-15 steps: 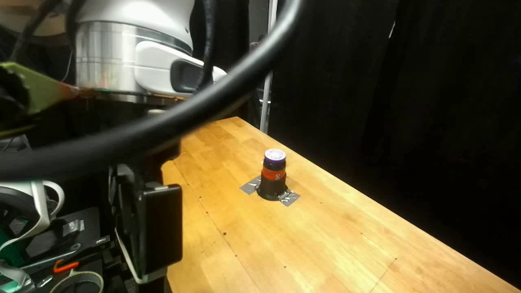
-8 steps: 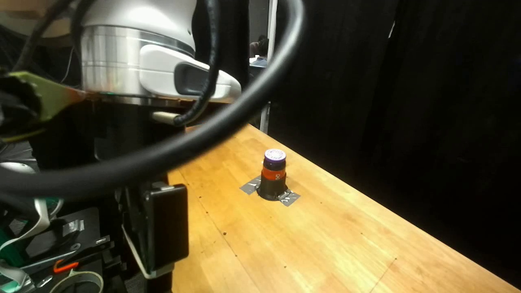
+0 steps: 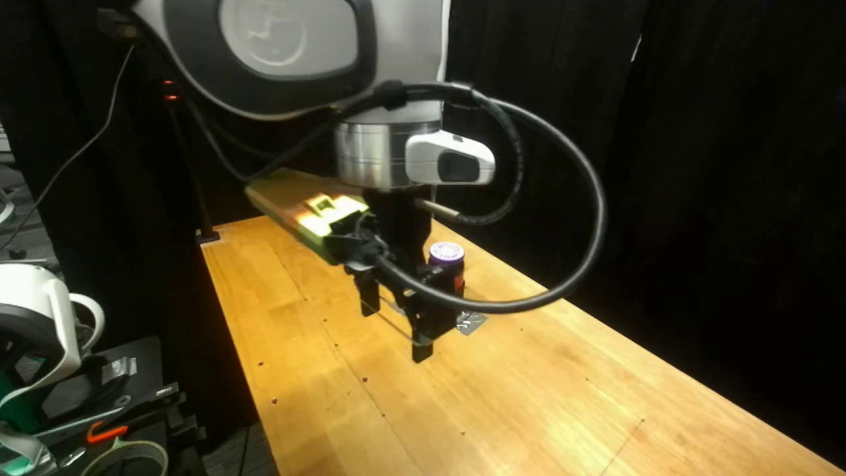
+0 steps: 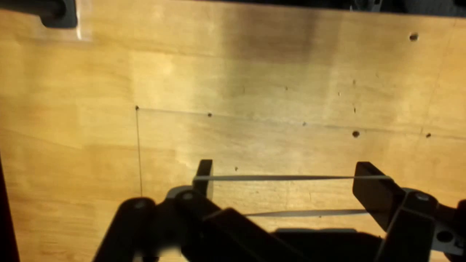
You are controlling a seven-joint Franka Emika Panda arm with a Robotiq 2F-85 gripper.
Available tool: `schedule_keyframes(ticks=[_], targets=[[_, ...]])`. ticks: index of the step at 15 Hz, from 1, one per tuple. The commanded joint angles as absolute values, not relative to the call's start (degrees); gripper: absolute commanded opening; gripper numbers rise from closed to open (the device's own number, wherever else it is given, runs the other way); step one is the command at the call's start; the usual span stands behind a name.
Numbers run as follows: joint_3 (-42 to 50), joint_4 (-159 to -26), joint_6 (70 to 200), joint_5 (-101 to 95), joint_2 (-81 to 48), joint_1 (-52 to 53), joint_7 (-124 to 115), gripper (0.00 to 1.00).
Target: Put the rubber band on the jar.
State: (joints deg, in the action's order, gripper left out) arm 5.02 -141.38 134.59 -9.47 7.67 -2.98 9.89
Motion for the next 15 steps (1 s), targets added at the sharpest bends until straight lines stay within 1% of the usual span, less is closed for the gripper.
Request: schedule_keyframes(ticks=[1,4,8,12,15], targets=[[4.14,-127.94,136.34,-2.35,-6.27,-1.77,12.95,1.0],[1.7,-117.41,135.65,2.93,-15.51,-2.25,16.46,1.0],[-1.89,-103.62,134.54,4.88,-26.22,-2.62,17.91,1.0],[-4.15,-91.75,132.72,4.16,-34.28,-2.16,16.49,1.0],[-5.4,-85.67,129.42,4.38,-38.19,-1.98,15.94,1.0]])
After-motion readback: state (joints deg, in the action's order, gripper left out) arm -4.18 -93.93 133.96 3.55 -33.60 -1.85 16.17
